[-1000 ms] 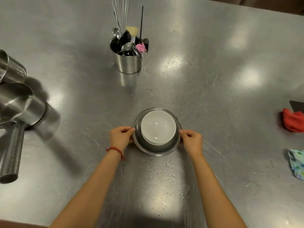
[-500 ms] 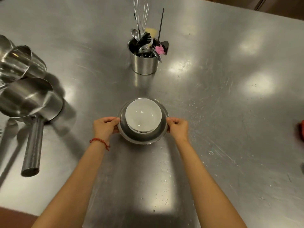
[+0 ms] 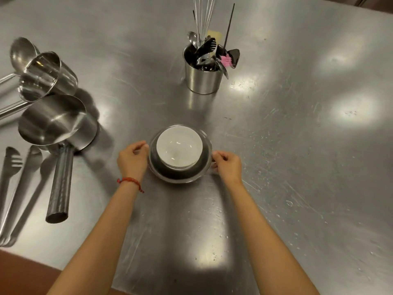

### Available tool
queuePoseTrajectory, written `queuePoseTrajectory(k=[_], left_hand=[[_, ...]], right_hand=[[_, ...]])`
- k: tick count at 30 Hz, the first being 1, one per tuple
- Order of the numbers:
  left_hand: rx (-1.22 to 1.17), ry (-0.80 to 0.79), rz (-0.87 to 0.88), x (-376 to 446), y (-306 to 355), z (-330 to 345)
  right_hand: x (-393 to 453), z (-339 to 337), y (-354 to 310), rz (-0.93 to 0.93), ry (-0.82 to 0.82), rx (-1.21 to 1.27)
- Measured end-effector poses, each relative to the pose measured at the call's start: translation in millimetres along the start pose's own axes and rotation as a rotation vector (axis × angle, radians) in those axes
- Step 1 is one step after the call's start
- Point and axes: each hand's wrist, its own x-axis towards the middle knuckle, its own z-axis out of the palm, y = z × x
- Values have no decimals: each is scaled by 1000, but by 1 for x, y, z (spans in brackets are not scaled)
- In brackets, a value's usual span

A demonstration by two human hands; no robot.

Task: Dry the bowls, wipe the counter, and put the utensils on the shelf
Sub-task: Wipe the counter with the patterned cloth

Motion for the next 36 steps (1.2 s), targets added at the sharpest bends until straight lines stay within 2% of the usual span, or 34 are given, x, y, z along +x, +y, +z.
queuePoseTrajectory(k=[3, 6, 12, 16, 19, 22, 26, 32, 36], left_hand=[[74, 29, 339, -23, 21, 8], [210, -52, 632, -59, 37, 35], [461, -327, 930, -159, 49, 116], [641, -442, 975, -234, 54, 171], [652, -475, 1001, -295, 61, 216], [665, -545, 1039, -354, 72, 262], [714, -611, 1111, -412, 86, 313], [759, -656, 1194, -445, 97, 363], [752, -667, 1207, -447, 98, 379]], right_hand=[[-8, -29, 8, -61, -5, -94], [-20, -72, 26, -146, 3, -254], [-49, -183, 86, -227, 71, -572], [-69, -270, 128, -223, 115, -654], [-82, -342, 155, -228, 170, -692], [-91, -411, 182, -219, 299, -704], [-92, -485, 211, -60, 385, -717], [-76, -544, 233, 60, 510, -666], [-60, -558, 236, 202, 518, -490]])
